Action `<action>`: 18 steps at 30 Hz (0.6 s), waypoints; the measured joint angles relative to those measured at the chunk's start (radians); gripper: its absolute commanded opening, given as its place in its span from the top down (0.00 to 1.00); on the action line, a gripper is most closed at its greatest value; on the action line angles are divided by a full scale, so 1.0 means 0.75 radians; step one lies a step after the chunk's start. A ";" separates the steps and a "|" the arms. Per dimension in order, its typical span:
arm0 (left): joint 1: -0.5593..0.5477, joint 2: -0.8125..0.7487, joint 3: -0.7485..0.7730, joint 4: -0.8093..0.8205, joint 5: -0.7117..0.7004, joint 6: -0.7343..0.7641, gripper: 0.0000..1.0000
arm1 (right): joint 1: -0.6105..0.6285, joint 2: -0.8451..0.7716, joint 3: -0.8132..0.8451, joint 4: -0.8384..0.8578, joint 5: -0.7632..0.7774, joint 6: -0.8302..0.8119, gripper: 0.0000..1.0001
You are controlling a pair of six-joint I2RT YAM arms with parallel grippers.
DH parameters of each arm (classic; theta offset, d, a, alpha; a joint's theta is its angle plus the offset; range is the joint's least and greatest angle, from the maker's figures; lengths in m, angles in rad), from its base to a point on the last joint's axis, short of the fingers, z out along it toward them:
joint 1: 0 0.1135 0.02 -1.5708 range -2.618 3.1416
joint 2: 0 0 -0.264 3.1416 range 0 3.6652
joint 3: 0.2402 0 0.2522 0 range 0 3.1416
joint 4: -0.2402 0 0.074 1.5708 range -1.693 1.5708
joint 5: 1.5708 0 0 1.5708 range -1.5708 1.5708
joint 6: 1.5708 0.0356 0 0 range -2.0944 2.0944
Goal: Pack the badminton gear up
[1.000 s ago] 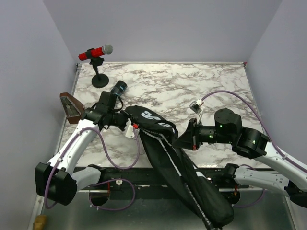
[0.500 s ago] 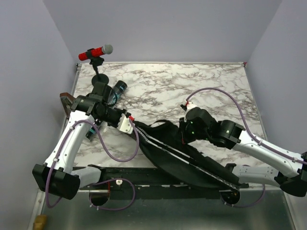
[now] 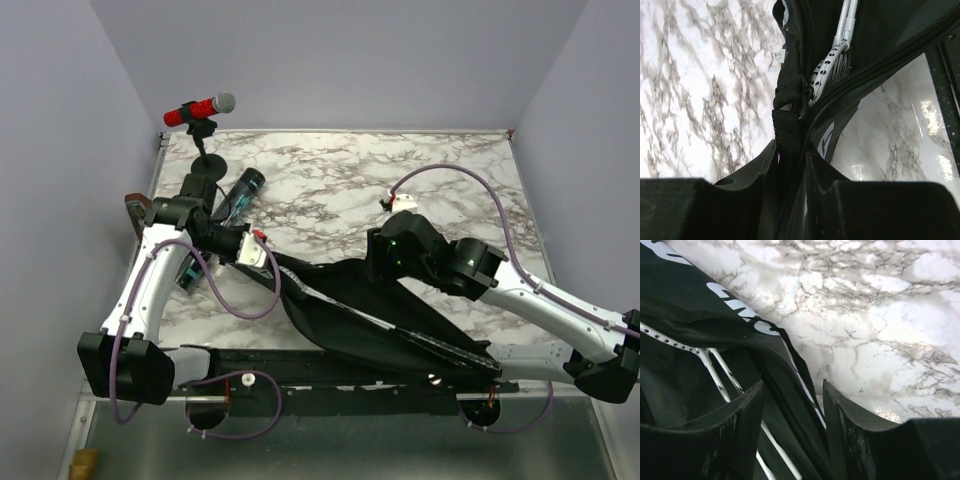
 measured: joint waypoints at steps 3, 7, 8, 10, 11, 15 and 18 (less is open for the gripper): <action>0.098 0.001 -0.003 -0.017 0.008 0.044 0.89 | 0.000 -0.030 0.024 0.000 0.044 -0.009 0.39; 0.230 0.002 -0.003 -0.027 0.003 0.102 0.92 | 0.000 -0.090 0.024 -0.007 0.081 -0.007 0.34; 0.256 0.003 -0.004 -0.028 -0.003 0.115 0.93 | 0.000 -0.104 0.024 -0.014 0.089 -0.007 0.33; 0.291 0.006 -0.004 -0.030 -0.024 0.123 0.95 | 0.000 -0.129 0.024 -0.041 0.103 -0.007 0.31; 0.308 0.012 -0.003 -0.030 -0.028 0.123 0.96 | 0.000 -0.139 0.025 -0.058 0.109 -0.007 0.31; 0.363 0.048 0.016 -0.026 -0.058 0.107 0.97 | 0.000 -0.168 0.057 -0.138 0.117 -0.004 0.29; 0.371 0.045 0.016 -0.024 -0.065 0.089 0.99 | 0.000 -0.197 0.080 -0.144 0.107 -0.002 0.29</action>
